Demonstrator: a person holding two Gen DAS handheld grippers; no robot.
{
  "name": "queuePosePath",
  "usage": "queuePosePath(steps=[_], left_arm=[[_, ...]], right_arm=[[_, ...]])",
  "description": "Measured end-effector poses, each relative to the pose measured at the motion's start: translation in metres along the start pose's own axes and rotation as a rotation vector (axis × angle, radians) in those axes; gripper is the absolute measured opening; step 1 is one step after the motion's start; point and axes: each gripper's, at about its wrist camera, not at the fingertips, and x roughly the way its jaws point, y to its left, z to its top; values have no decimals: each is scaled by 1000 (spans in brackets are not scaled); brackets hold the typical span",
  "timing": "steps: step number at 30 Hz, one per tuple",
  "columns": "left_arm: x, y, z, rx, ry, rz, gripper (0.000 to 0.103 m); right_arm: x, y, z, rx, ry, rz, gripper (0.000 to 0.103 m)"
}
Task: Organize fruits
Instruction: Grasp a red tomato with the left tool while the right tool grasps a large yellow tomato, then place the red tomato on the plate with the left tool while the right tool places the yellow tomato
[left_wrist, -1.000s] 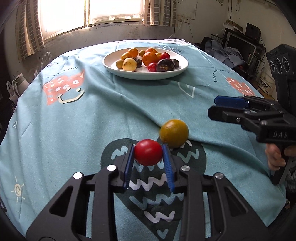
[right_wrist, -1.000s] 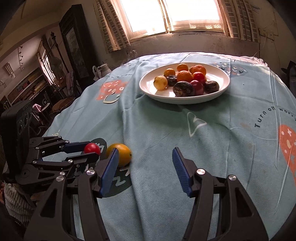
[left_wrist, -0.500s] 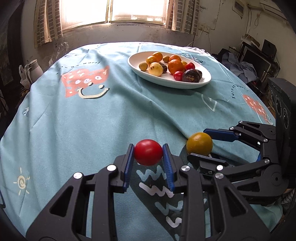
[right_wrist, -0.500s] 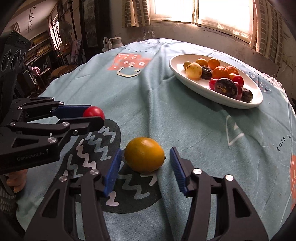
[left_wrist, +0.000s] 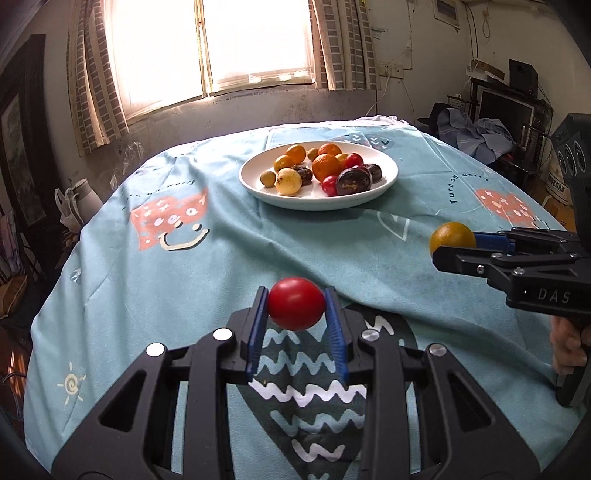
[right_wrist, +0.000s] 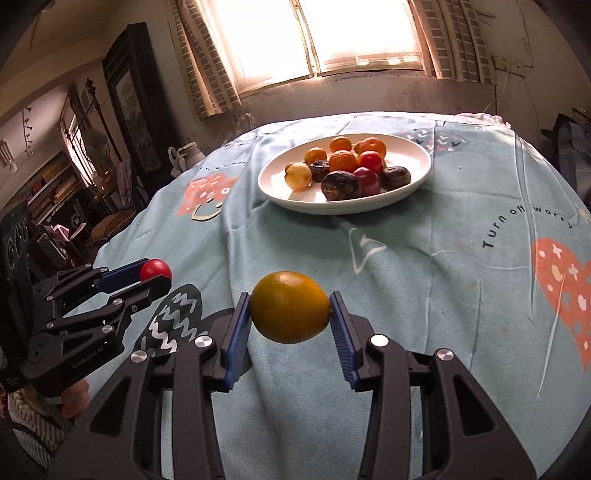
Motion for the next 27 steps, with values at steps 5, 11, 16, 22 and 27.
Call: queuePosePath(steps=[5,11,16,22,27], left_arm=[[-3,-14,1,32,-14,6,31],[-4,-17,4,35,-23,24,31],[-3,-11,11,22,-18,22,31],[-6,10,13,-47,7,-1,31],[-12,18,-12,-63,63,25,31]], right_arm=[[-8,-6,-3,19,-26,1,43],[-8,-7,-1,24,-27,1,43],[-8,-9,-3,30,-27,-1,43],[-19,-17,-9,58,-41,0,43],[-34,-30,-17,96,-46,-4,43]])
